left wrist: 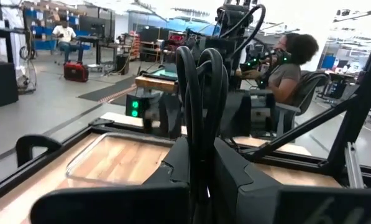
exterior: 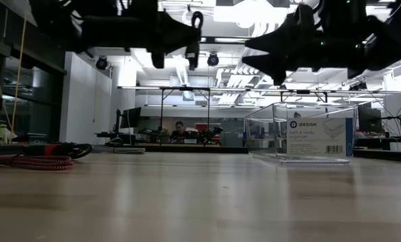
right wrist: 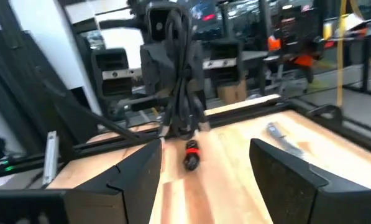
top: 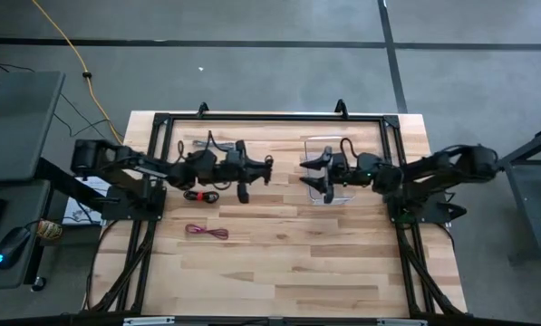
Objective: Pick and place USB-C Cables
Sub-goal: Put the black cable charger into the transparent bin
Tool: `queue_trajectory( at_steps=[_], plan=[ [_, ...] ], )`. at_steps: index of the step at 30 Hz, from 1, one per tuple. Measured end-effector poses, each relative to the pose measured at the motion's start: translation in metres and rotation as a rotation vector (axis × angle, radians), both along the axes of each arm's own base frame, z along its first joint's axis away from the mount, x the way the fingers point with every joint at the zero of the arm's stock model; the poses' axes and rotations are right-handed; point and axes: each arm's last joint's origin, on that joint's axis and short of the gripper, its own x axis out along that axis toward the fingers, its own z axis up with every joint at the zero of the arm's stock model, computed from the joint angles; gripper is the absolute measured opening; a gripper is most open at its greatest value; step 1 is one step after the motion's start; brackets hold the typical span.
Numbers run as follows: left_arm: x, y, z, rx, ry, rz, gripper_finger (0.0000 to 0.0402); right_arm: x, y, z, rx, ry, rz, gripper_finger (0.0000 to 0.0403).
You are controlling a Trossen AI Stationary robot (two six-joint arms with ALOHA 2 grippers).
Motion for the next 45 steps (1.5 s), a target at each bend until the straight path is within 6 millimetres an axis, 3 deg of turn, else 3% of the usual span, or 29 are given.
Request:
queue_trajectory(
  at_steps=[8,16,30,39,45],
  plan=[
    [0.024,0.000,-0.009,-0.002,-0.021,-0.015,0.0008,0.040,0.013,-0.010,-0.025,0.025,0.123,0.0236],
    [0.029,-0.006,-0.014,0.009,-0.006,-0.012,0.0008,0.071,0.017,-0.005,-0.042,0.038,0.142,0.0236],
    [0.028,-0.019,-0.007,0.027,-0.014,-0.031,0.0008,0.074,0.013,-0.005,-0.082,0.079,0.077,0.0236],
    [0.028,-0.022,-0.005,0.019,-0.014,-0.052,0.0008,0.071,0.018,0.005,-0.097,0.055,0.086,0.0236],
    [0.028,-0.022,-0.005,-0.020,-0.028,-0.062,0.0008,0.085,0.028,0.016,-0.107,0.075,0.117,0.0236]
  ],
)
